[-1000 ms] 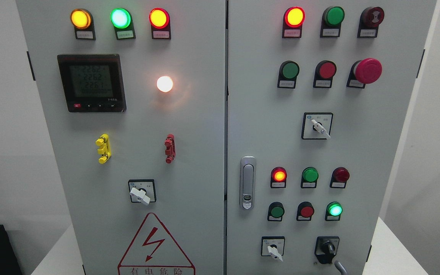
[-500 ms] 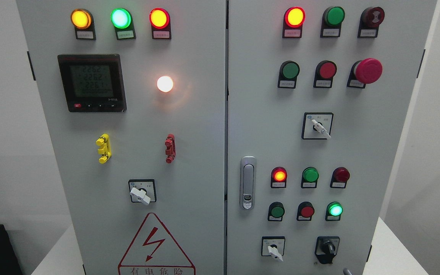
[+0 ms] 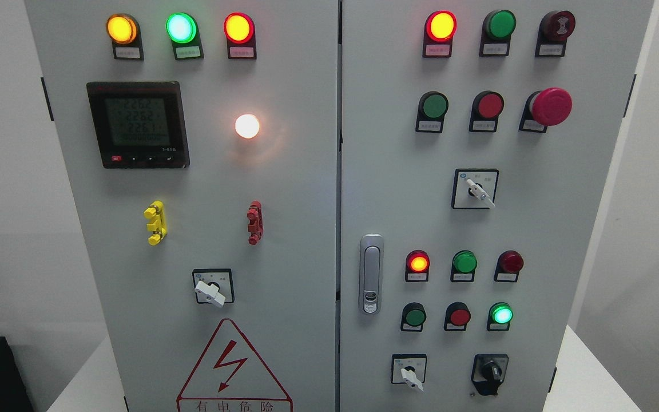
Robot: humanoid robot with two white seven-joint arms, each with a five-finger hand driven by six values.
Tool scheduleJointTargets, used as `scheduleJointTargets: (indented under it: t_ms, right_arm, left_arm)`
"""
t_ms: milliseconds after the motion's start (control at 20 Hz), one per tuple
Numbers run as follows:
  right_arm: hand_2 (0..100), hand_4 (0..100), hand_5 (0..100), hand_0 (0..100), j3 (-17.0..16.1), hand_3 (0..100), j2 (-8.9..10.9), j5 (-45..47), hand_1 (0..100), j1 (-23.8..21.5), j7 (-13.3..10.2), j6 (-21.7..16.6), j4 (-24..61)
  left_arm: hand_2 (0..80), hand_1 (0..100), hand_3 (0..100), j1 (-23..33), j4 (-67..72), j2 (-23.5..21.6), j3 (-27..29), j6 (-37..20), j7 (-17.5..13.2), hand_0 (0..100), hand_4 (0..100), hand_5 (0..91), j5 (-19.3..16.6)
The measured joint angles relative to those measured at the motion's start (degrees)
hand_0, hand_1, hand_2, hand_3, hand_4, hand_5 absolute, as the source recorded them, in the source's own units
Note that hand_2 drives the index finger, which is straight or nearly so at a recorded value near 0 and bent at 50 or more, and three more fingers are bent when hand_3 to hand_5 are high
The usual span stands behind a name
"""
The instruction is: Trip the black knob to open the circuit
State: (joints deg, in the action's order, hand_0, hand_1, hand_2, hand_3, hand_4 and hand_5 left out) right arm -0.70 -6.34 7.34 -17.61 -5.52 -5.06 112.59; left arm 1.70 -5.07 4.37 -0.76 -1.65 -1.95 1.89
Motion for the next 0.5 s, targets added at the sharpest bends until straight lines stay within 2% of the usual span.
scheduleJointTargets:
  t_ms: [100, 200, 250, 350, 450, 500]
  right_arm:
    - [9, 50, 44, 15, -0.1, 54, 0.00, 2.0, 10, -1.4, 1.2, -0.2, 0.6]
    - [10, 39, 33, 12, -0.3, 43, 0.00, 3.1, 1, -2.7, 3.2, -0.8, 1.0]
    - [10, 38, 31, 11, -0.4, 41, 0.00, 3.4, 0, -3.4, 4.0, -1.6, 1.2]
    - [3, 22, 11, 9, -0.4, 29, 0.00, 3.8, 0, -4.8, 6.0, -3.9, 1.3]
    - [0, 13, 0, 8, -0.5, 20, 0.01, 3.8, 0, -5.8, 8.1, -5.3, 1.4]
    - [0, 8, 0, 8, -0.5, 17, 0.04, 3.9, 0, -6.1, 8.7, -5.7, 1.4]
  left_arm:
    - [0.0, 39, 0, 0.0, 0.0, 0.0, 0.0, 0.0, 0.0, 12, 0, 0.0, 0.0]
    - [0.0, 39, 0, 0.0, 0.0, 0.0, 0.0, 0.0, 0.0, 12, 0, 0.0, 0.0]
    - [0.0, 39, 0, 0.0, 0.0, 0.0, 0.0, 0.0, 0.0, 12, 0, 0.0, 0.0]
    - [0.0, 39, 0, 0.0, 0.0, 0.0, 0.0, 0.0, 0.0, 12, 0, 0.0, 0.0]
    - [0.0, 39, 0, 0.0, 0.0, 0.0, 0.0, 0.0, 0.0, 12, 0, 0.0, 0.0]
    - [0.0, 39, 0, 0.0, 0.0, 0.0, 0.0, 0.0, 0.0, 12, 0, 0.0, 0.0]
